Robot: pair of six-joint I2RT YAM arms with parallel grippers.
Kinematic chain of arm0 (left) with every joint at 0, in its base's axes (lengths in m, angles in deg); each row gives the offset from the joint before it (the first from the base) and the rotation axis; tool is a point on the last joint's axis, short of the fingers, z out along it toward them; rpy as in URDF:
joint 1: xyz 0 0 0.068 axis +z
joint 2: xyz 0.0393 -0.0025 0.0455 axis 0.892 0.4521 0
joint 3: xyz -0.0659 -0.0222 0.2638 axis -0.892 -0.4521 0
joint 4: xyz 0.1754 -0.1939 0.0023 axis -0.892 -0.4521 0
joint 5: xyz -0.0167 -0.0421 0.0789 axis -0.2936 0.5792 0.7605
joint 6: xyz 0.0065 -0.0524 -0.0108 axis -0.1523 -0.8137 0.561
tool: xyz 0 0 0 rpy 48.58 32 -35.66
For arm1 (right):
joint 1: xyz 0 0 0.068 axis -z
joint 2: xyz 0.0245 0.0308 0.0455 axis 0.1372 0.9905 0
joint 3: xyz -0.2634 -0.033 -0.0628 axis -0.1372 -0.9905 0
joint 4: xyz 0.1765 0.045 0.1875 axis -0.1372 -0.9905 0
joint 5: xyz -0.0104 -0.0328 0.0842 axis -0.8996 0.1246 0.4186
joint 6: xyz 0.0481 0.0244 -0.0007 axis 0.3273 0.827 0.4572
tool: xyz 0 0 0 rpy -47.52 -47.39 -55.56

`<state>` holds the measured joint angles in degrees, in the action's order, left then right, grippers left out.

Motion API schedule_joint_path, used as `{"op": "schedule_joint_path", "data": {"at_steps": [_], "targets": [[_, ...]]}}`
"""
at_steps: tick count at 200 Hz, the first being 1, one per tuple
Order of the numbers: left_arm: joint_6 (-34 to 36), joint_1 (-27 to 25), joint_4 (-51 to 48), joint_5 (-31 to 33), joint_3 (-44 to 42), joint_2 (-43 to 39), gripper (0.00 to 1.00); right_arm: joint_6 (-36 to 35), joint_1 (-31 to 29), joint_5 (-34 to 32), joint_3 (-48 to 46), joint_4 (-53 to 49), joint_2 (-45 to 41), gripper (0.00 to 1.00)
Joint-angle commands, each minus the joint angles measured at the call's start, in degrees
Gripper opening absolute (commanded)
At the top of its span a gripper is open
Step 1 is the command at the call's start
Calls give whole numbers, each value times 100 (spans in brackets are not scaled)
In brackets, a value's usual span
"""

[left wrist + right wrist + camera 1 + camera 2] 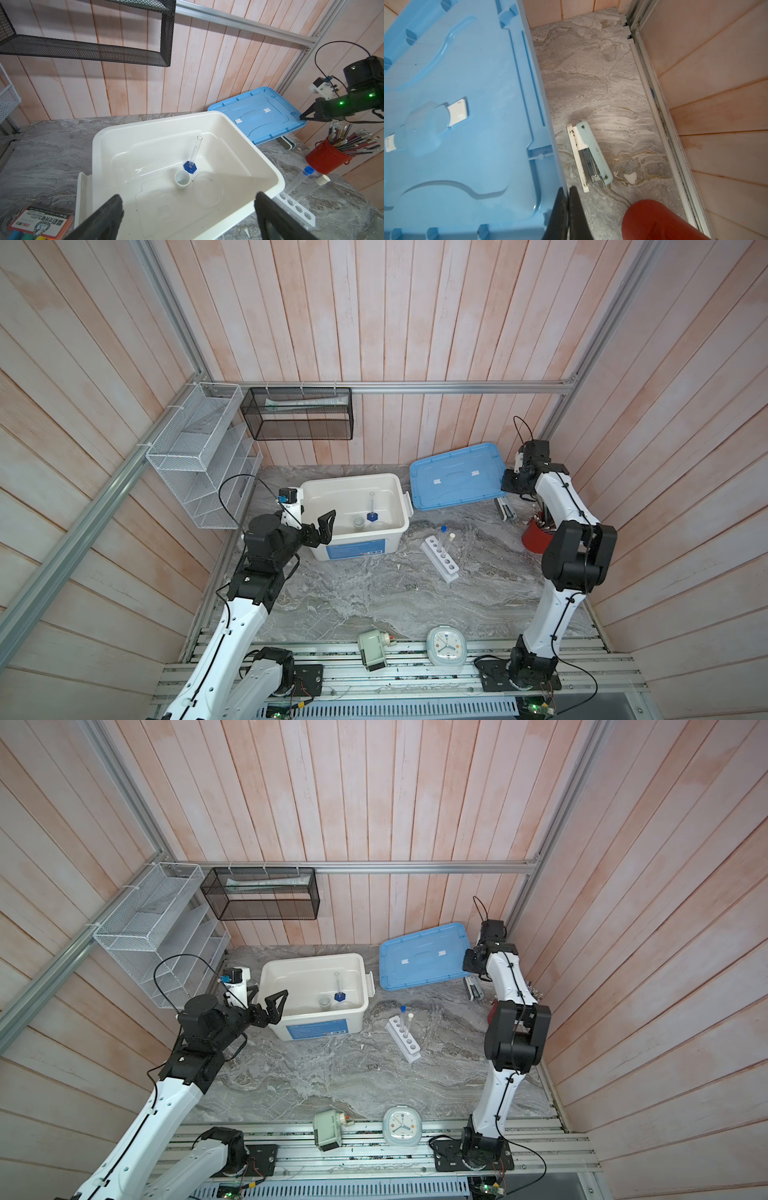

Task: Organize the chemistry lab equipment
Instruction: 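Lift the blue lid edge upward with the right gripper, tilting it up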

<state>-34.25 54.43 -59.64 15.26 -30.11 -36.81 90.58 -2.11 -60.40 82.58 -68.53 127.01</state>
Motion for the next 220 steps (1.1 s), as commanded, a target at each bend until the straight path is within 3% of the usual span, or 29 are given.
{"op": "schedule_joint_path", "data": {"at_steps": [1, 74, 220], "targets": [[-22, -18, 165, -177, -107, -59, 100, 230, 63, -41, -253, 317, -536, 0], [-48, -43, 234, -393, -141, -69, 100, 355, 90, -251, -1400, 902, -1855, 0], [-129, -616, 641, -645, 413, 656, 100, 444, 100, 601, -1446, 904, -3268, 0]]}}
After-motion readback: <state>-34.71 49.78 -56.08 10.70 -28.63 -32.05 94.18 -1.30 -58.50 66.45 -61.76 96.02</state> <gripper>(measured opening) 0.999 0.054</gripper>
